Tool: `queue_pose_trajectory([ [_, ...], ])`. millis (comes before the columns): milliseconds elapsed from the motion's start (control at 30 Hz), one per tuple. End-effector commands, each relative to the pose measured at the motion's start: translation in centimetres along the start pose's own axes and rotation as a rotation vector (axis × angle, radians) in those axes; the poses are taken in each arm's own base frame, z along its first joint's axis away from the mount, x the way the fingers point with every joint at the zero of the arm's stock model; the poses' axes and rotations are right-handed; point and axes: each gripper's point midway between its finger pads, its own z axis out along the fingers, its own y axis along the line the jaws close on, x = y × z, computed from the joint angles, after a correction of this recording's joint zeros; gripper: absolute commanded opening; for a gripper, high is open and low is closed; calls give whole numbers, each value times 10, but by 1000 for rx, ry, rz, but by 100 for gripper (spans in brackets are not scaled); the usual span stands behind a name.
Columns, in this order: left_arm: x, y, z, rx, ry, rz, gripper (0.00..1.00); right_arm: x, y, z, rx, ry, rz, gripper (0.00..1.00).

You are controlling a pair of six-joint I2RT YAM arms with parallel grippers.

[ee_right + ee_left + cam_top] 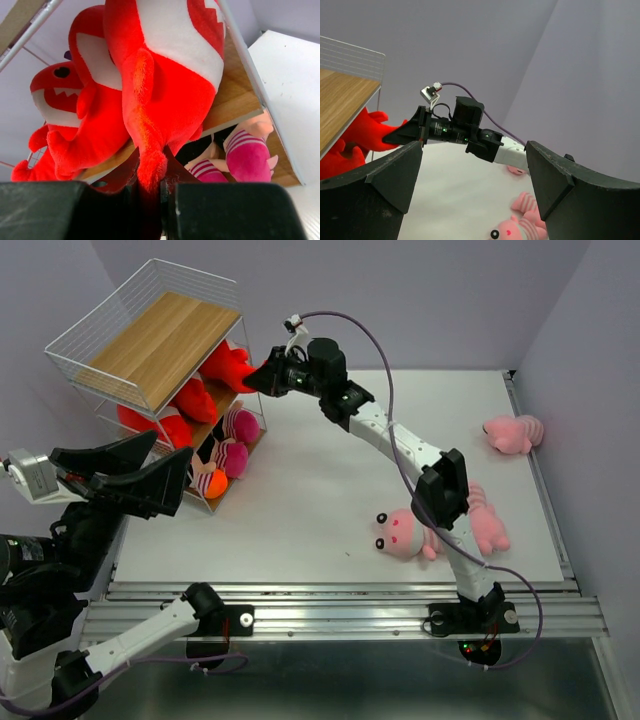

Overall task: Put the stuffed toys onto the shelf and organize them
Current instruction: Place the stuffed toy onto shelf

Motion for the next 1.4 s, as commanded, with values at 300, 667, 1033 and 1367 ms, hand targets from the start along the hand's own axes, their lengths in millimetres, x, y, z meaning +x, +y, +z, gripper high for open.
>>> queue_pose_trajectory([
  [300,-8,2,-12,7,-42,-23,95,-36,17,29,-59,-230,-93,10],
  [667,6,2,-13,20,-29,-44,95,-41,13,35,-35,-290,-110,18],
  [1033,-2,-1,-16,29,-47,-78,96,-39,21,38,-38,-303,-145,44],
  [1367,-4,-4,-17,43,-54,-104,95,-59,40,17,-54,-299,-206,72],
])
